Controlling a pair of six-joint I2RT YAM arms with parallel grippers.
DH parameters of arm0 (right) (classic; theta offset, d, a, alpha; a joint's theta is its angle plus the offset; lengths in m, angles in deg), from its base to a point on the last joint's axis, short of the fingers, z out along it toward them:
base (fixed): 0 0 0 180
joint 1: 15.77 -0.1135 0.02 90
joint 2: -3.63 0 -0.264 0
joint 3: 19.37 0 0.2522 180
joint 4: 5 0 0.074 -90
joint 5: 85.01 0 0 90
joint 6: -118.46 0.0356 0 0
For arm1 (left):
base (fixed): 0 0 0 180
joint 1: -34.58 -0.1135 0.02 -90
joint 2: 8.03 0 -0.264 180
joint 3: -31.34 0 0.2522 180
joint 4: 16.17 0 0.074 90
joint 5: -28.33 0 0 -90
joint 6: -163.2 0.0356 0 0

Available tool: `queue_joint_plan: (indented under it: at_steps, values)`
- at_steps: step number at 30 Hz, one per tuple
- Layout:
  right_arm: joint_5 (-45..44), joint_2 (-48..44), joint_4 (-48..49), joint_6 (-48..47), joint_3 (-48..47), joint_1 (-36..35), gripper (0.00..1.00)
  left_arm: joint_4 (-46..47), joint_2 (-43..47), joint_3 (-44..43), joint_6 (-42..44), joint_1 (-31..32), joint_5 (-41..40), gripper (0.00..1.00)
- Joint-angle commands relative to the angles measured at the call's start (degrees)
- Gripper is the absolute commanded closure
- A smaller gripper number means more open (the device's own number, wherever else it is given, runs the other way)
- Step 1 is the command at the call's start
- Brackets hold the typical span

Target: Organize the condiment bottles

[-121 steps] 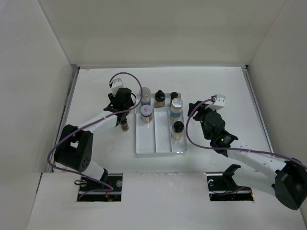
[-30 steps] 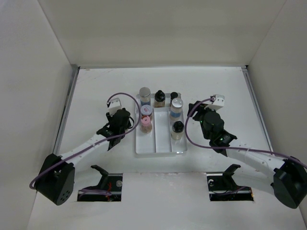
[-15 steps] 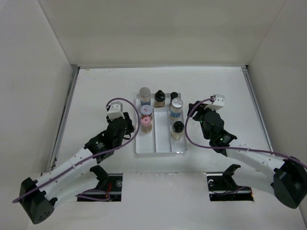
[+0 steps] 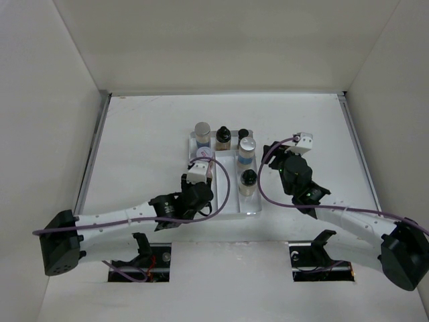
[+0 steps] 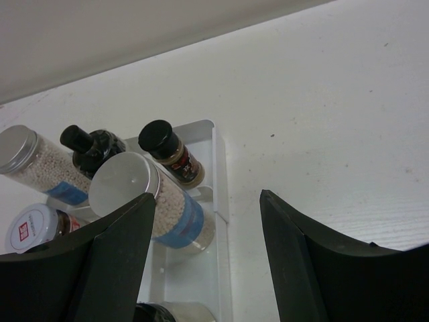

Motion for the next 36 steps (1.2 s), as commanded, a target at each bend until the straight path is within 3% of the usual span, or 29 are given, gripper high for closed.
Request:
queue_joint_plan:
  at_steps: [1,4,9,17,25,31,32,33,36]
  values:
    - [0.0,-0.4,3.2,-0.3,-0.6,0.2,0.29,6.5,-1.5,-0.9,-0.6,1.6,-3.3,0.72]
    - [-0.1,-0.7,2.8,-0.4,-0.7,0.2,0.30,7.0,-3.0,-0.1,-0.8,3.1,-5.7,0.67]
    - [0.0,-0.6,2.7,-0.4,-0.7,0.2,0.30,7.3,-2.6,0.6,-0.9,5.4,-8.3,0.52]
    - [-0.2,-2.0,2.8,-0.4,-0.3,0.2,0.29,7.1,-2.3,1.0,-1.0,4.6,-8.1,0.43]
    - [0.1,-2.1,2.9,-0.1,-0.1,0.3,0.29,5.3,3.4,-1.1,0.4,3.3,-8.7,0.00]
    - [-0.3,-1.9,3.0,0.0,0.1,0.6,0.25,3.7,10.3,-3.8,3.2,-1.0,-11.3,0.00]
    - [-0.6,-1.9,2.8,0.1,0.1,0.6,0.22,3.8,12.3,-3.8,3.3,-2.5,-13.1,0.00]
    - [-1.2,-2.1,2.7,0.1,0.1,0.7,0.00,4.4,14.7,-3.3,3.1,-4.2,-14.8,0.00]
    - [-4.6,-2.3,3.1,0.3,0.8,1.3,0.00,8.6,21.0,-0.9,2.9,-11.9,-14.4,0.00]
